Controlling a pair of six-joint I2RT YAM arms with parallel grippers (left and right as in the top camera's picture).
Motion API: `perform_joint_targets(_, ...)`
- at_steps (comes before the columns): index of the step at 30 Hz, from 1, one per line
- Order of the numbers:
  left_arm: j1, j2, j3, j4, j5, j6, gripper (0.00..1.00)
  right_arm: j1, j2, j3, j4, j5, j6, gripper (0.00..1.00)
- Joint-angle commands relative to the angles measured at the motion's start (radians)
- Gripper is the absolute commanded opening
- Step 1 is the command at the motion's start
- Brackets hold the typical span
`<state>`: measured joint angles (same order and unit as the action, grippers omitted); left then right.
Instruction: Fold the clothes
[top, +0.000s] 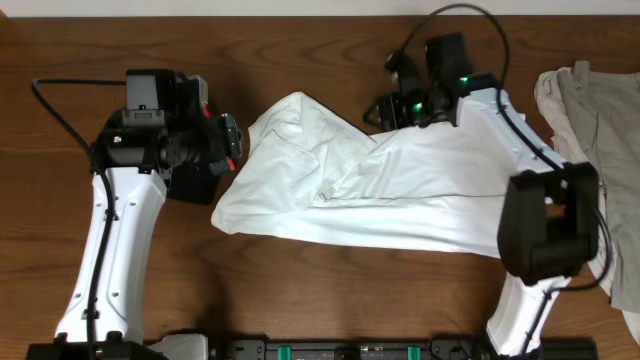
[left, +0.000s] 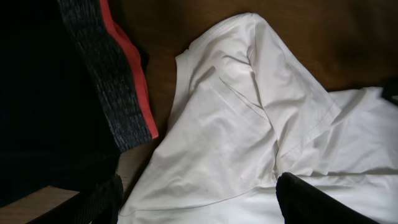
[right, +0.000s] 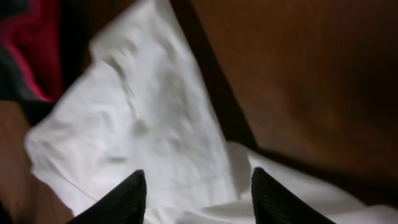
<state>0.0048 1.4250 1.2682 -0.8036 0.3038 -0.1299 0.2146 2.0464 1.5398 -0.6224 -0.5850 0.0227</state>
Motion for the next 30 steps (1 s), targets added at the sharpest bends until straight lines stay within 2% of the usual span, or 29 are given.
perform_joint_targets(1, 0.003, -0.005, 0.021, 0.001, -0.006, 0.006, 0.81, 0.008, 0.074, 0.003, -0.02, 0.035, -0.004, 0.52)
perform_joint_targets(10, 0.003, -0.005, 0.021, 0.001, -0.006, 0.006, 0.81, 0.021, 0.116, 0.003, -0.045, -0.006, -0.065, 0.48)
perform_joint_targets(15, 0.003, -0.005, 0.021, 0.001, -0.007, 0.006, 0.81, 0.054, 0.116, 0.003, -0.078, -0.007, -0.077, 0.43)
perform_joint_targets(17, 0.003, -0.005, 0.021, 0.002, -0.01, 0.006, 0.81, 0.072, 0.116, 0.003, -0.077, -0.005, -0.09, 0.37)
perform_joint_targets(21, 0.003, -0.005, 0.021, 0.001, -0.01, 0.015, 0.81, 0.091, 0.113, 0.003, -0.068, -0.003, -0.091, 0.19)
perform_joint_targets(23, 0.003, -0.005, 0.021, 0.0, -0.01, 0.026, 0.81, 0.092, 0.109, 0.003, -0.05, -0.011, -0.091, 0.14)
perform_joint_targets(30, 0.003, -0.005, 0.021, 0.001, -0.01, 0.029, 0.81, 0.093, 0.047, 0.014, -0.003, -0.026, -0.091, 0.11)
